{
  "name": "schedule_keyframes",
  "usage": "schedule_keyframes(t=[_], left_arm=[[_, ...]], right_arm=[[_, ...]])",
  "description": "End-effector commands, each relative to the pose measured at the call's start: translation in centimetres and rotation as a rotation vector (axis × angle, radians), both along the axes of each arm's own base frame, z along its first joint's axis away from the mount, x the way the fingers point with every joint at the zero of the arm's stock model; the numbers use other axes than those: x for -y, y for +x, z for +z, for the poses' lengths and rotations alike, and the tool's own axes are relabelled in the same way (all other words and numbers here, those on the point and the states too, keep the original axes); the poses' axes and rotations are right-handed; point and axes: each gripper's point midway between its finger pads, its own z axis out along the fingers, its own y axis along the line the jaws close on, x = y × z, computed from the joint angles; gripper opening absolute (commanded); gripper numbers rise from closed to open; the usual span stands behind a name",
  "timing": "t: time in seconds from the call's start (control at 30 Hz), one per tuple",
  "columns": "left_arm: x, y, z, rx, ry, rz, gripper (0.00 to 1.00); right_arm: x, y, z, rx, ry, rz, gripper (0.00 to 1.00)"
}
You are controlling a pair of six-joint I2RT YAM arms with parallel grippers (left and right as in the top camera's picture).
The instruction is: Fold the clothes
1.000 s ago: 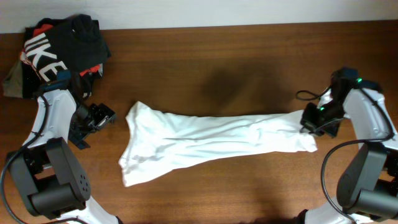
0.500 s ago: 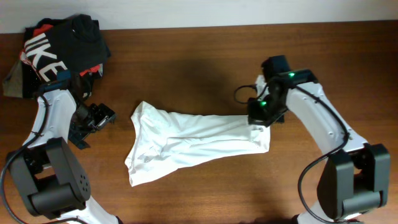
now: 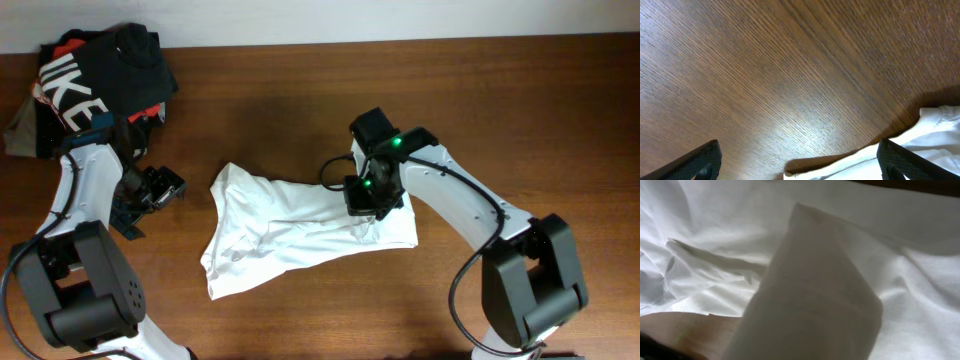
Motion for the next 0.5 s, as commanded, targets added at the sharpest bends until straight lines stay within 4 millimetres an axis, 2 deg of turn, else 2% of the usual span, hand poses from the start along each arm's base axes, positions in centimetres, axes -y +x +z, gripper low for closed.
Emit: schedule_keyframes(t=[0.0, 0.07, 0.13, 0.17, 0.23, 0.3, 0.33, 0.37, 0.4, 0.43, 0.47], left_arm=[[-0.2, 0.1, 0.7, 0.017, 0.007, -0.013, 0.99], [-0.2, 0.1, 0.7, 0.014, 0.006, -0.013, 0.99], [-0.2, 0.0, 0.7, 0.010, 0.005, -0.013, 0.99], [-0.2, 0.0, 0.7, 0.010, 0.005, -0.013, 0.99], [-0.2, 0.0, 0.7, 0.010, 0.006, -0.013, 0.99], [-0.1, 0.0, 0.7, 0.010, 0.005, -0.014, 0.99], [-0.1, 0.0, 0.7, 0.010, 0.005, -0.014, 0.99], [-0.1, 0.0, 0.7, 0.010, 0.005, -0.015, 0.99], [-0.1, 0.0, 0.7, 0.010, 0.005, -0.015, 0.99], [-0.1, 0.0, 0.7, 0.010, 0.005, -0.015, 0.99], [-0.1, 0.0, 0.7, 0.010, 0.005, -0.015, 0.99]], right_arm=[[-1.2, 0.3, -0.8, -0.010, 0.012, 0.005, 0.12], [-1.3, 0.3, -1.1, -0.024, 0.017, -0.011, 0.46], [-1.3, 0.5, -0.5, -0.015, 0.024, -0.014, 0.73], [-1.0, 0.8, 0.4, -0.014, 0.024, -0.024, 0.79], [0.2, 1.5, 2.9, -0.002, 0.023, -0.022, 0.80], [1.0, 2.3, 4.0, 0.022, 0.015, -0.008, 0.84], [1.2, 2.4, 4.0, 0.021, 0.018, -0.015, 0.75], [1.4, 2.4, 3.7, 0.014, 0.015, -0.019, 0.53], [1.4, 2.3, 3.5, 0.011, 0.013, -0.018, 0.41], [1.2, 2.0, 2.8, 0.003, 0.010, -0.010, 0.24], [0.7, 1.4, 1.5, -0.018, 0.004, -0.012, 0.13]])
